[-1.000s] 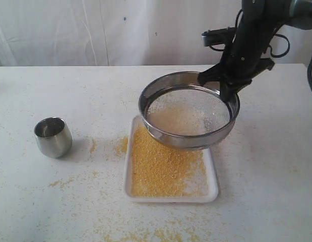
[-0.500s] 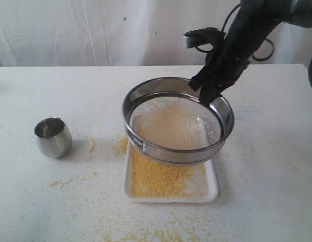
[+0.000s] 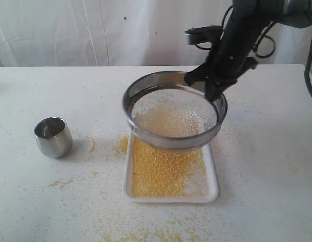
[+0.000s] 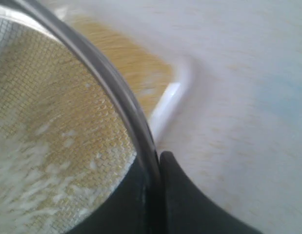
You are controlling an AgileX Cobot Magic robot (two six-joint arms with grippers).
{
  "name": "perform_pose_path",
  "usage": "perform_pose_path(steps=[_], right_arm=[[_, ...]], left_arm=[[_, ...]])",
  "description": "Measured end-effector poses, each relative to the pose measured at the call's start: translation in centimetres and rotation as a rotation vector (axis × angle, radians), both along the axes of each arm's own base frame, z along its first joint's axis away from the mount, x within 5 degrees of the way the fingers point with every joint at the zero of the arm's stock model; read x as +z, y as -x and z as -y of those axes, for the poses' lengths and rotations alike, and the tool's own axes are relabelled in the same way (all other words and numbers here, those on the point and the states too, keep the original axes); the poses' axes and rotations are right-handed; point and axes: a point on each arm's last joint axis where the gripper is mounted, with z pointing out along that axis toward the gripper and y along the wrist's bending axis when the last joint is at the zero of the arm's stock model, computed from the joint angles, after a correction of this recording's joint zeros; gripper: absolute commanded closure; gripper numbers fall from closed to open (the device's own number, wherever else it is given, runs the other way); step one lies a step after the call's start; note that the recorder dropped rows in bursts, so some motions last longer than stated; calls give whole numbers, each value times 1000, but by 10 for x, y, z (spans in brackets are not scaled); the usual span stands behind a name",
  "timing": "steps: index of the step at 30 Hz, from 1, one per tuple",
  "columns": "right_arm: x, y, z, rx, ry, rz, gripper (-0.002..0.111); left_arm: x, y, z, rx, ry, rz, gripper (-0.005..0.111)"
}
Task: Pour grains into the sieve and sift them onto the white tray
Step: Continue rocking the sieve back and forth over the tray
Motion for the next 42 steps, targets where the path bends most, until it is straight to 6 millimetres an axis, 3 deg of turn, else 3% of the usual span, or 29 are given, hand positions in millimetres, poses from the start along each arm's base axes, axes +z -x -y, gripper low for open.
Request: perform_pose_path(steps=[1, 3, 5, 7, 9, 11, 13, 15, 18, 20, 24, 26, 30, 32, 33, 34, 37, 38, 39, 41, 42], right_arm=[[0, -4, 7, -65, 20, 25, 108], [0, -7, 15, 30, 21, 33, 108], [0, 1, 4, 254, -73, -12, 108], [1, 8, -8, 346, -136, -44, 108], [2, 10, -14, 263, -118, -51, 108], [1, 2, -2, 37, -21, -13, 108], [1, -3, 11, -20, 38, 19, 108], [0, -2, 12, 117, 3, 0, 108], [1, 8, -7, 331, -136, -48, 108], [3, 11, -14, 273, -132, -56, 108], [3, -1, 9, -39, 33, 17, 108], [2, -2, 13, 77, 21, 7, 108], [4, 11, -10, 343, -127, -47, 108], [5, 10, -11, 235, -90, -44, 108], [5, 4, -1, 19, -18, -8, 108], [5, 0, 7, -37, 19, 15, 108], [5, 0, 12, 81, -7, 4, 108], [6, 7, -1, 260, -104, -25, 108], [7, 10, -8, 315, -140, -37, 108], [8, 12, -14, 274, -131, -41, 108], [9, 10, -10, 169, -95, -28, 108]], left_arm=[[0, 0, 0, 0, 0, 0, 107], [0, 0, 0, 0, 0, 0, 107], [0, 0, 0, 0, 0, 0, 107], [0, 0, 0, 0, 0, 0, 107], [0, 0, 0, 0, 0, 0, 107], [0, 0, 0, 0, 0, 0, 107], [0, 0, 0, 0, 0, 0, 107], [0, 0, 0, 0, 0, 0, 107], [0, 0, 0, 0, 0, 0, 107], [0, 0, 0, 0, 0, 0, 107], [0, 0, 0, 0, 0, 0, 107], [0, 0, 0, 0, 0, 0, 107], [0, 0, 0, 0, 0, 0, 107], [0, 0, 0, 0, 0, 0, 107], [0, 0, 0, 0, 0, 0, 107], [0, 0, 0, 0, 0, 0, 107], [0, 0, 0, 0, 0, 0, 107], [0, 0, 0, 0, 0, 0, 107], [0, 0, 0, 0, 0, 0, 107], [0, 0, 0, 0, 0, 0, 107], [0, 0, 0, 0, 0, 0, 107]])
